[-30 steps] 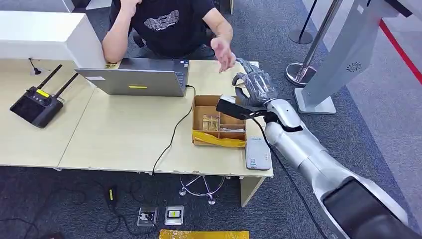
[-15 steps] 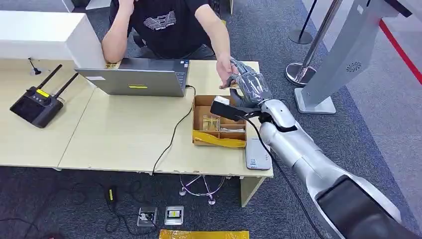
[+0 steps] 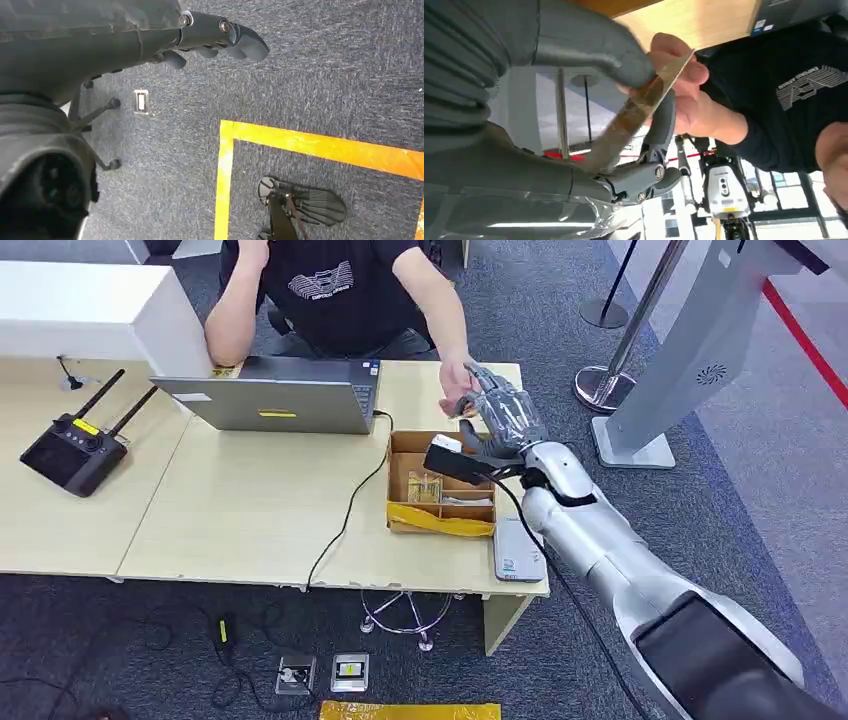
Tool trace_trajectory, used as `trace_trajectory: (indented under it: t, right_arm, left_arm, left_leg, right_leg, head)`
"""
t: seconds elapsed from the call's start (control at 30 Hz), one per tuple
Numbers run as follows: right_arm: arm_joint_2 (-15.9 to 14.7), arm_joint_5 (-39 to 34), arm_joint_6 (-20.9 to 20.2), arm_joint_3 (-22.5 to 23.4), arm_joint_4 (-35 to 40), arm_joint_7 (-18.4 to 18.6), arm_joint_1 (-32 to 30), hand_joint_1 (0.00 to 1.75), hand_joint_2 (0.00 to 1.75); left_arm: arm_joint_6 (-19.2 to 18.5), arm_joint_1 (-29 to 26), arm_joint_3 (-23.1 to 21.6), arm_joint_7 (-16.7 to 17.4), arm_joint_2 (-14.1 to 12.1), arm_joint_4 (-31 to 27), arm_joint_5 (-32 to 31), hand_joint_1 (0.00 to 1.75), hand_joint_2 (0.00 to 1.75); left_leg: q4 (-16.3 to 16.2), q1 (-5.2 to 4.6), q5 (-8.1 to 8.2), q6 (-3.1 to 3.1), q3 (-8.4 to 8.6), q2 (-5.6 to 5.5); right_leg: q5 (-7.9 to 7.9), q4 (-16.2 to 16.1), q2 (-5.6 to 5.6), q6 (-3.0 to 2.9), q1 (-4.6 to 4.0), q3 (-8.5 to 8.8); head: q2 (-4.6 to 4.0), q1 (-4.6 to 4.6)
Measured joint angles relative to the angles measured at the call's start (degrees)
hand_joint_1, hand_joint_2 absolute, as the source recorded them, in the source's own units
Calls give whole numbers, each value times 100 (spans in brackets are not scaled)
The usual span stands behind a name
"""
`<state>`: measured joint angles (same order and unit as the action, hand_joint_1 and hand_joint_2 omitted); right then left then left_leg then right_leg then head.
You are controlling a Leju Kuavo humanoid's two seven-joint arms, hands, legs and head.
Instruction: Pass the card to the sensor for recognition and then transmit it.
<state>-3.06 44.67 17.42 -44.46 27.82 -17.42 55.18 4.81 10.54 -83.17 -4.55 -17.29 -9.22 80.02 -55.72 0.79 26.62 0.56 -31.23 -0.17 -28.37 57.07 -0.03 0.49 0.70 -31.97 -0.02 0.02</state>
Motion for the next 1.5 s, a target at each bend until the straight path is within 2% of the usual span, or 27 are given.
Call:
trace_trajectory:
  t: [0.07,0.73,1.0,1.1,1.27,1.5]
  right_arm:
    - [0,-17,-13,9,-13,-133,0,0,0]
    - [52,160,90,81,-190,-96,65,0,0]
    - [42,153,354,192,-153,-149,118,0,0]
    - [-46,144,94,240,62,165,110,0,0]
    - [-424,-15,-459,336,814,855,-105,0,0]
    - [-890,-39,-625,439,1810,1085,-402,0,0]
  left_arm:
    - [0,0,0,0,0,0,2,0,0]
    - [0,-14,-15,0,7,0,63,0,0]
    - [50,-28,-17,83,7,0,259,0,0]
    - [107,-38,-17,157,20,0,365,0,0]
    - [188,-73,-15,223,52,0,487,0,0]
    - [208,-86,-13,284,52,0,538,0,0]
  left_leg:
    - [0,0,0,0,0,0]
    - [-1,0,0,0,0,0]
    - [-3,0,0,0,2,1]
    - [-4,0,0,0,3,2]
    - [-11,0,1,-1,2,2]
    - [-15,0,2,-1,2,11]
  right_leg:
    - [0,0,0,0,0,0]
    - [0,0,0,0,0,1]
    - [0,0,1,0,0,0]
    - [0,0,3,0,0,0]
    - [0,-1,1,0,0,1]
    - [2,-1,3,2,0,-1]
  head:
    - [0,0]
    - [0,0]
    - [0,0]
    - [0,-2]
    - [0,0]
    - [0,0]
